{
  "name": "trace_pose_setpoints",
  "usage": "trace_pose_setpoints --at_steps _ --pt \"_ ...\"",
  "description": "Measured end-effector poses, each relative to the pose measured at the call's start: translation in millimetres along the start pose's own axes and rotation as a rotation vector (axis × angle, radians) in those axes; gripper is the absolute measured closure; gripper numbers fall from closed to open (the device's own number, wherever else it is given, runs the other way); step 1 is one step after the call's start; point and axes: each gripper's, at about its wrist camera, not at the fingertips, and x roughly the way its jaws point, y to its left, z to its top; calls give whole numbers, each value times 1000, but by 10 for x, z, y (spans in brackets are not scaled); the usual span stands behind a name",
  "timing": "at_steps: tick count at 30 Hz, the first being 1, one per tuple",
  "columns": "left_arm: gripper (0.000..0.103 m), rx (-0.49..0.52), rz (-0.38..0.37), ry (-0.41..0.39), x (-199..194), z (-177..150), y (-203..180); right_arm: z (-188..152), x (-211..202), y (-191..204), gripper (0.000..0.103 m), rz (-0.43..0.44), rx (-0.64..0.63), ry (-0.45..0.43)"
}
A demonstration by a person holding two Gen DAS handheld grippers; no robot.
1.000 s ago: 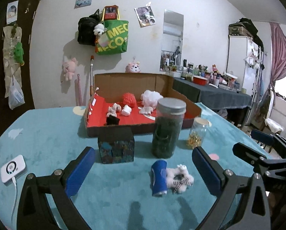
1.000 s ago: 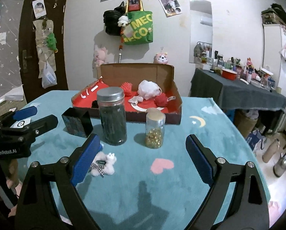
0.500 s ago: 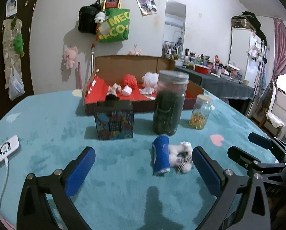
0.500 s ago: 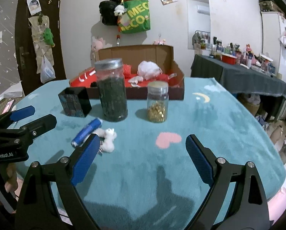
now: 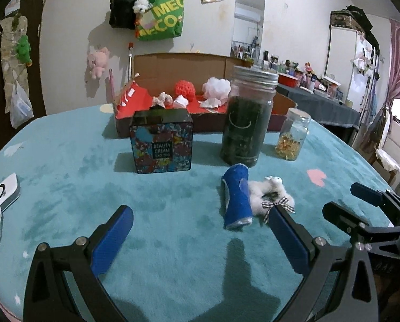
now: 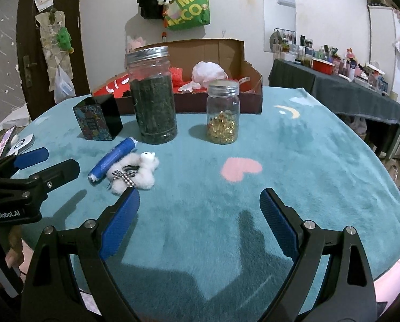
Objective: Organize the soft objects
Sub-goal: 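Withdraw both tools from the box toward the blue roll and white plush, then grasp the blue foam roll with the left tool while the right tool grasps the white plush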
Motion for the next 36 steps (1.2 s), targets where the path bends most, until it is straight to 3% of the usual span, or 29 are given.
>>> trace_pose_setpoints --at_steps 12,16,24,30,36 --pt "0 76 -14 187 391 192 -7 206 134 -183 11 9 36 29" --pt "0 89 8 224 469 205 67 292 244 -182 11 61 19 70" --pt "0 56 72 235 456 289 471 386 495 5 11 173 -19 161" --pt "0 46 32 240 433 301 585 407 671 179 11 272 -31 247" --pt "0 57 -1 247 465 317 532 406 743 364 11 198 -153 296"
